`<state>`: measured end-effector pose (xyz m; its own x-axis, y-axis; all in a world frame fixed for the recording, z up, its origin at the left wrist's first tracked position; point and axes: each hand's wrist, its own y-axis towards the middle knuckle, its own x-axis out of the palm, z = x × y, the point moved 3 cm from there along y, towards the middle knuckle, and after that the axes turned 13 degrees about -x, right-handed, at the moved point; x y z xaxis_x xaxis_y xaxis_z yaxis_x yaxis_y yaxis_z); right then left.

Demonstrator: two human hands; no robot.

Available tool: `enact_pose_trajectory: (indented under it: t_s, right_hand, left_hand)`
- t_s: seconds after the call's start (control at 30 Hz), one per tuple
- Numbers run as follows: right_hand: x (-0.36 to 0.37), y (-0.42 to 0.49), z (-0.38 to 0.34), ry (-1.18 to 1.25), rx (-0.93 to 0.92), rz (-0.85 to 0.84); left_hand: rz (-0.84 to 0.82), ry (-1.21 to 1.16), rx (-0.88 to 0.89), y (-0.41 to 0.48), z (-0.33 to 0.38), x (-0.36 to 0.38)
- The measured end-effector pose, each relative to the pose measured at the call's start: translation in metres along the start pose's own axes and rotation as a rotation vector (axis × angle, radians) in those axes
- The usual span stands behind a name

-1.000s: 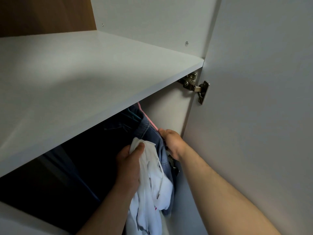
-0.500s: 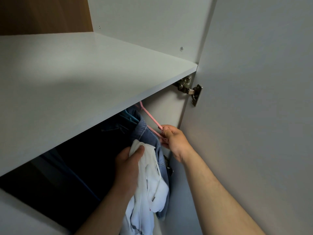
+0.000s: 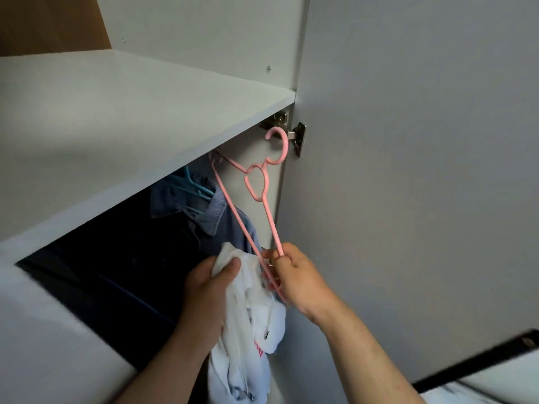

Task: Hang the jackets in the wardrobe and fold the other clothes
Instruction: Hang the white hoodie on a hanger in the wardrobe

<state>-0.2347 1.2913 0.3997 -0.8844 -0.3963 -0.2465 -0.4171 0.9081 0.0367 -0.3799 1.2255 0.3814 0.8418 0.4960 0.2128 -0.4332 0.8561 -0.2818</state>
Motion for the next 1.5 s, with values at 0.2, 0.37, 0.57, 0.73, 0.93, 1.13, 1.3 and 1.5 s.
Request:
enact_pose_trajectory:
  t_s: [0.2, 0.37, 0.57, 0.73, 0.93, 1.13, 1.3, 1.5]
  right_hand:
    - [0.027, -0.077, -0.018, -0.033, -0.094, 0.128]
    - [0.041, -0.136, -0.023, -0.111, -0.118, 0.262]
    - [0.044, -0.218, -0.049, -0.113, -0.119, 0.346]
    - [0.025, -0.310, -0.065, -0.086, -0.128, 0.395]
    - [-0.009, -0.410, -0.075, 0.012, -0.033, 0.471]
    - [-0.048, -0.492, -0.071, 0.115, 0.056, 0.674]
    - [-0.056, -0.552, -0.056, 0.212, 0.151, 1.023]
    - [-0.056, -0.602, -0.013, 0.236, 0.277, 1.390]
  left_hand:
    - [-0.341, 0.022, -0.047, -0.055, -0.002, -0.004]
    - [-0.566, -0.083, -0.129, -0.103, -0.004, -0.014]
    - [-0.764, 0.016, -0.164, -0.163, -0.009, -0.014]
    - [-0.954, 0.240, -0.097, -0.239, -0.019, -0.004]
    - [-1.084, 0.381, -0.073, -0.326, -0.029, 0.025]
    - [-1.306, 0.477, -0.082, -0.385, -0.056, 0.077]
    - [-1.463, 0.466, -0.345, -0.425, -0.095, 0.107]
    - [-1.253, 0.627, -0.784, -0.442, -0.138, 0.146]
